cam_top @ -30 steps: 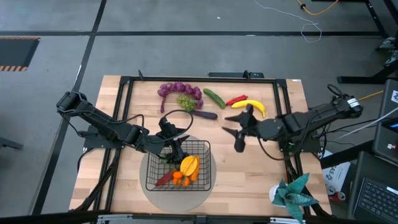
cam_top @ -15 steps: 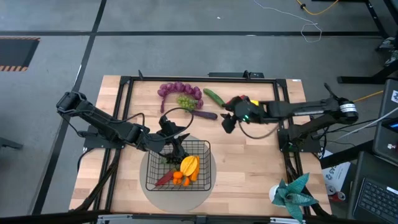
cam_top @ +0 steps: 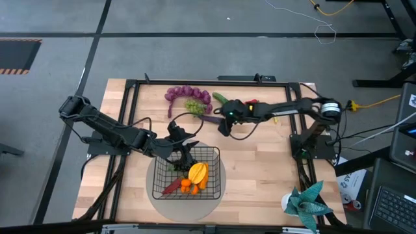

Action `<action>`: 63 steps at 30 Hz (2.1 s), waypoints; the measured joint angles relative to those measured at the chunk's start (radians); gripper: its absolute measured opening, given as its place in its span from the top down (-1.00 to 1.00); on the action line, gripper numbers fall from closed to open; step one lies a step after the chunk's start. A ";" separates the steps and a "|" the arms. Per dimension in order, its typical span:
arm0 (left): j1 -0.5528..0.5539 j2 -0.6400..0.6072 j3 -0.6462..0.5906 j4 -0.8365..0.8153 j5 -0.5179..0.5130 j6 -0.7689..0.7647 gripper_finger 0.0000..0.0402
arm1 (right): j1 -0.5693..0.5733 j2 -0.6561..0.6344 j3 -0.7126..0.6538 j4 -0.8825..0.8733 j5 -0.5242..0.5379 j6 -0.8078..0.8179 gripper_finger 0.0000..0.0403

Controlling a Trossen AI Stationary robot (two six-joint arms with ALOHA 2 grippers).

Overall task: Build produce basket
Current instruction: Put the eggplant into the black wire basket

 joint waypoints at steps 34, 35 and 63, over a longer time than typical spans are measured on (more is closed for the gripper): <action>0.000 0.000 0.000 -0.001 0.000 0.000 0.30 | -0.011 0.061 0.000 0.092 -0.092 -0.178 0.04; 0.000 0.000 0.000 -0.001 0.000 0.000 0.30 | -0.011 0.061 0.000 0.092 -0.092 -0.176 0.04; 0.000 0.000 0.000 -0.013 0.000 0.000 0.30 | -0.047 0.181 0.000 0.116 0.001 -0.122 -0.56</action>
